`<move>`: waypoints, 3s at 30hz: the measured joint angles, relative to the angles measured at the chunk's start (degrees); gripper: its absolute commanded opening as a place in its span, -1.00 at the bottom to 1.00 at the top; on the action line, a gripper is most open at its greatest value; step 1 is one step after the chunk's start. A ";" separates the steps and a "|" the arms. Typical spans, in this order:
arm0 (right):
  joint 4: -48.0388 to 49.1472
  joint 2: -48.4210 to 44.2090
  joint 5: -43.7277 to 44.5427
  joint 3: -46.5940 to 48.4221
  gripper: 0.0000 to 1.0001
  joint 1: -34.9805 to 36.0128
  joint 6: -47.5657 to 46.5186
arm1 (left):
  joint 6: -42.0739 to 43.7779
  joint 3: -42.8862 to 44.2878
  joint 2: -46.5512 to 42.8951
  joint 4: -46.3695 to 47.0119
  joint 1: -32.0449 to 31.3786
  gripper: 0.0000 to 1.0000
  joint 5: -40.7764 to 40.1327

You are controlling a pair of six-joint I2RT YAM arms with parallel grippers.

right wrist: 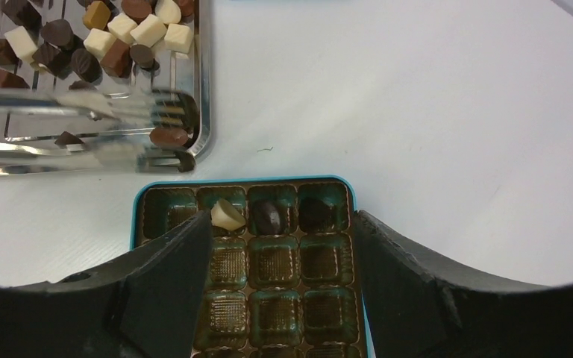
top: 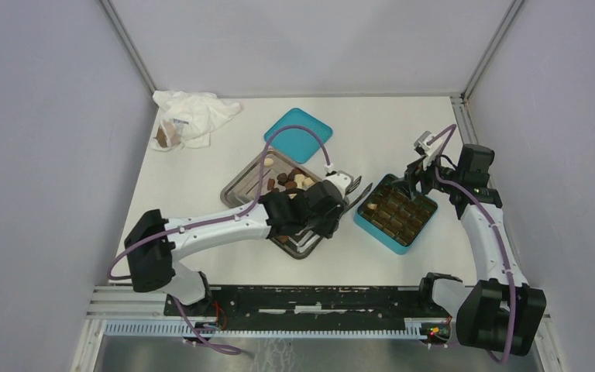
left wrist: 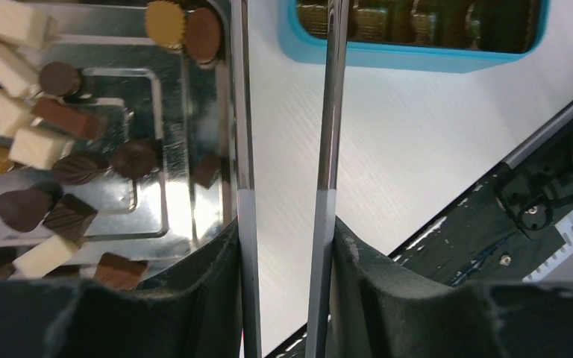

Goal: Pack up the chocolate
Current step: Place the fake chocolate in the packing box, then pick up the fake chocolate from the plate.

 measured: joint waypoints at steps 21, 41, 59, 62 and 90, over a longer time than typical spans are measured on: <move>5.64 -0.46 -5.49 -6.16 0.49 -2.54 4.15 | 5.20 -11.10 -10.51 -4.00 22.05 -0.08 3.43; 5.60 0.33 -5.55 -6.16 0.48 -2.54 4.09 | 13.03 -0.20 2.71 -12.85 23.96 -0.07 7.50; 5.55 0.61 -5.64 -6.16 0.48 -2.54 3.93 | 14.03 1.97 5.57 -15.74 24.02 -0.07 5.46; 5.55 0.70 -5.68 -6.16 0.49 -2.54 3.93 | 14.05 1.97 5.57 -15.82 24.09 -0.08 5.51; 5.53 0.76 -5.99 -6.16 0.49 -2.54 3.91 | 14.16 8.44 9.86 -21.64 24.22 -0.07 6.14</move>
